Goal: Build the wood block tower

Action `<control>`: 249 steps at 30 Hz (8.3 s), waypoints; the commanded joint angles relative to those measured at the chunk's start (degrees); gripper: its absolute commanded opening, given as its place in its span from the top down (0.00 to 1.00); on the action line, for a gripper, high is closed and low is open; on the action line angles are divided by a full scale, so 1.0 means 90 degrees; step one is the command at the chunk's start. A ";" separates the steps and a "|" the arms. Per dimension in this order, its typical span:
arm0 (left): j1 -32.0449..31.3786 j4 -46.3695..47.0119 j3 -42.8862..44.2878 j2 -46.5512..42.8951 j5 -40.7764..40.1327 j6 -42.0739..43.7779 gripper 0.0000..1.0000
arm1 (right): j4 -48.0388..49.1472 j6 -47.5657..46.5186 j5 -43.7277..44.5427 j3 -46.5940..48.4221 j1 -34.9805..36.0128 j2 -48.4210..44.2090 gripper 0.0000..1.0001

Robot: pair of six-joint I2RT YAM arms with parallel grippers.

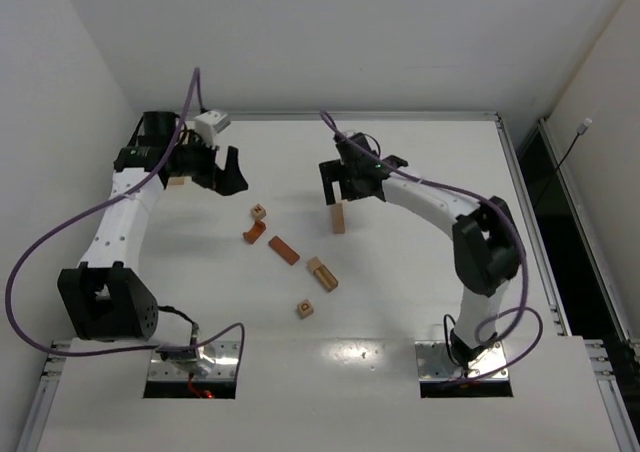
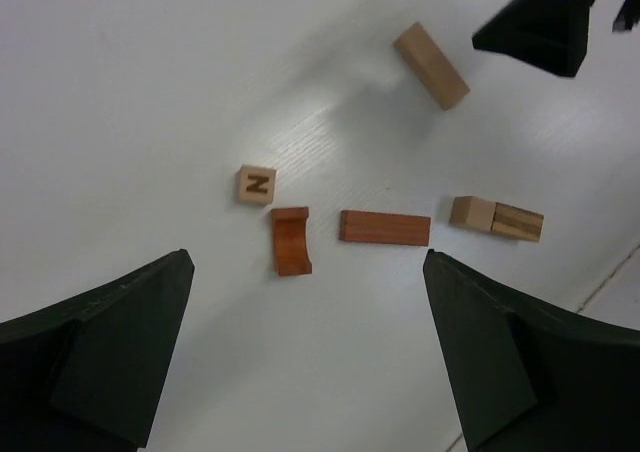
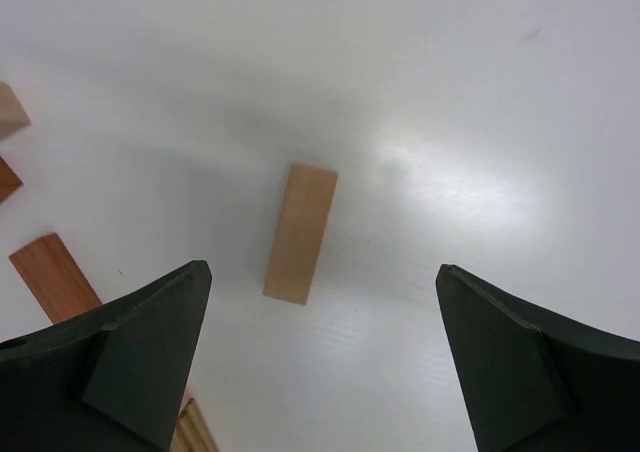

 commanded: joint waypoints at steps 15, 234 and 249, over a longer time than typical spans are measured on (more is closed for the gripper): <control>-0.2386 -0.0807 0.0778 0.0426 -0.1125 0.0999 0.01 | 0.0683 -0.3339 0.0859 -0.1279 -0.1041 -0.2930 0.00; -0.4147 0.2231 -0.0191 0.3423 -0.4442 -0.4964 1.00 | -0.0499 -0.1797 -0.1293 0.0068 -0.1334 0.0516 0.12; -0.4147 0.2104 0.0385 0.4028 -0.4442 -0.5023 1.00 | -0.0568 -0.1680 -0.1292 0.0243 -0.1217 0.0897 0.12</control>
